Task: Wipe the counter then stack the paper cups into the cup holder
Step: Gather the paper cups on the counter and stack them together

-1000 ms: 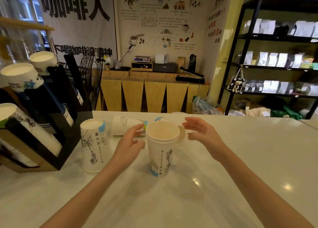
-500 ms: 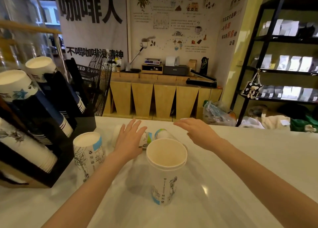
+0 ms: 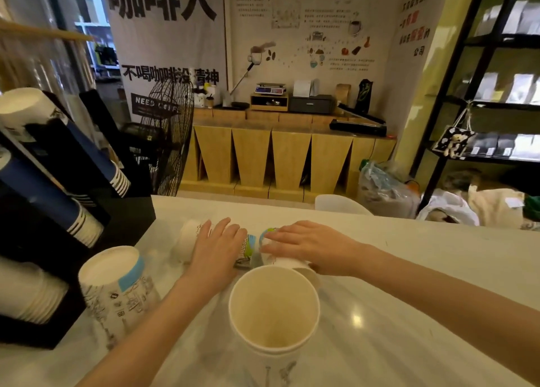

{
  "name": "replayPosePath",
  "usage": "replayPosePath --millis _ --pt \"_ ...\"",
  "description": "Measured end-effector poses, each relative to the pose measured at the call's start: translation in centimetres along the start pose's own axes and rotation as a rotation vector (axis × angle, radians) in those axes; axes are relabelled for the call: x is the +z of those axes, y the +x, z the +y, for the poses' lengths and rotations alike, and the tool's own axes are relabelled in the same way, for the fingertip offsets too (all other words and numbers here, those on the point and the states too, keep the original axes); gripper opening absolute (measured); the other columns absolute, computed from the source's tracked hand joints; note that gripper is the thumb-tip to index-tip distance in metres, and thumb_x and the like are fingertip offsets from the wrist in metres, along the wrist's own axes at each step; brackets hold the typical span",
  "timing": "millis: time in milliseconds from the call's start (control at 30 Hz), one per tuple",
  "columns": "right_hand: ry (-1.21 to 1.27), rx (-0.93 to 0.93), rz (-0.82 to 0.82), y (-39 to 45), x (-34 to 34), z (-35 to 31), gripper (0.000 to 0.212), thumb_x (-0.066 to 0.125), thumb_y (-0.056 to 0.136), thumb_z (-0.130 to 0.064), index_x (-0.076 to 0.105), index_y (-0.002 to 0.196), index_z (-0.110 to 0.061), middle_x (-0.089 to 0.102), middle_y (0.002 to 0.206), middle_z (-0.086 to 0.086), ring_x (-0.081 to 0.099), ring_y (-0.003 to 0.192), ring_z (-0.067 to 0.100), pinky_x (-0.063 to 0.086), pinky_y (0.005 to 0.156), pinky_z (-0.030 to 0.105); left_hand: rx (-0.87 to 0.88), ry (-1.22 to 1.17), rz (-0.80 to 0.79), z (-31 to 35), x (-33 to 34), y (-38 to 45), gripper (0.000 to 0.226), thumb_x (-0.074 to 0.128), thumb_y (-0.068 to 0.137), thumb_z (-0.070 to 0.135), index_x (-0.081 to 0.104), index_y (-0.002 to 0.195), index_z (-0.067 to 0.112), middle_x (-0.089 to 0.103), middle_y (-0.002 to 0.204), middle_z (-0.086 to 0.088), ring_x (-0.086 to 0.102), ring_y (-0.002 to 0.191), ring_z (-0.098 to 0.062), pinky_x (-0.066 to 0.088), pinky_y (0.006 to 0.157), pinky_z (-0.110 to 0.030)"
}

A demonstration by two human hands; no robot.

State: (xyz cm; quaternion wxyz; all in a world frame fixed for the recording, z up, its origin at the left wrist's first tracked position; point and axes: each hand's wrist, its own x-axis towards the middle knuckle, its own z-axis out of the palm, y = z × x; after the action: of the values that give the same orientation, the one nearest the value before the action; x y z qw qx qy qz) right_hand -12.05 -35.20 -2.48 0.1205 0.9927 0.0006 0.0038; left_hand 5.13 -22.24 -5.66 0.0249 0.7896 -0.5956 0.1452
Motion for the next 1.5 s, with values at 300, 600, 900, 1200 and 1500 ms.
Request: replayPosePath --millis 300,600,900,1200,1500 --pt "0.041 -0.057 0.129 -0.6 0.7 0.1 0.066 0.071 0.074 -0.035 0.040 0.132 -0.026 0.048 0.142 0.001 0.041 0.132 0.020 0.033 0.108 0.038 0.066 0.041 0.181 0.1 1.6 1.2 0.077 0.088 0.026 0.036 0.063 0.099 0.029 0.069 0.080 0.001 0.067 0.074 -0.019 0.055 0.064 -0.033" --pt "0.931 0.480 0.520 -4.7 -2.5 -0.3 0.078 0.083 0.047 -0.038 0.042 0.113 -0.050 0.055 0.115 -0.023 0.054 0.110 0.000 0.045 0.094 0.028 -0.069 -0.460 0.416 0.6 -4.1 0.1 0.066 0.074 0.069 0.018 0.040 0.125 0.015 0.051 0.126 -0.008 0.049 0.113 -0.026 0.044 0.088 -0.037" --pt "1.411 0.424 0.893 -8.4 -11.0 -1.5 0.046 0.079 0.051 -0.012 0.059 0.091 -0.021 0.075 0.079 -0.010 0.070 0.085 0.013 0.059 0.069 0.027 -0.132 -1.342 0.712 0.7 -11.8 -3.3 0.079 0.081 0.059 0.008 0.031 0.116 0.029 0.050 0.106 0.011 0.057 0.100 -0.006 0.052 0.071 -0.011" --pt "1.340 0.346 0.843 -8.7 -14.9 -8.3 0.061 0.086 0.036 -0.038 0.062 0.090 -0.024 0.076 0.084 -0.011 0.070 0.089 0.011 0.057 0.069 0.021 -0.217 -2.153 0.476 0.8 -12.2 -7.3 0.055 0.069 0.063 0.022 0.051 0.116 0.020 0.064 0.108 0.002 0.063 0.096 -0.012 0.057 0.076 -0.024" --pt "1.228 0.593 0.517 -6.3 -11.7 -12.5 0.085 0.082 0.043 -0.044 0.047 0.120 -0.035 0.065 0.115 -0.007 0.061 0.107 0.013 0.052 0.090 0.039 -0.112 -2.250 0.191 0.8 -11.0 -9.6 0.076 0.075 0.053 0.022 0.049 0.124 0.014 0.062 0.118 -0.006 0.061 0.103 -0.018 0.048 0.088 -0.032"
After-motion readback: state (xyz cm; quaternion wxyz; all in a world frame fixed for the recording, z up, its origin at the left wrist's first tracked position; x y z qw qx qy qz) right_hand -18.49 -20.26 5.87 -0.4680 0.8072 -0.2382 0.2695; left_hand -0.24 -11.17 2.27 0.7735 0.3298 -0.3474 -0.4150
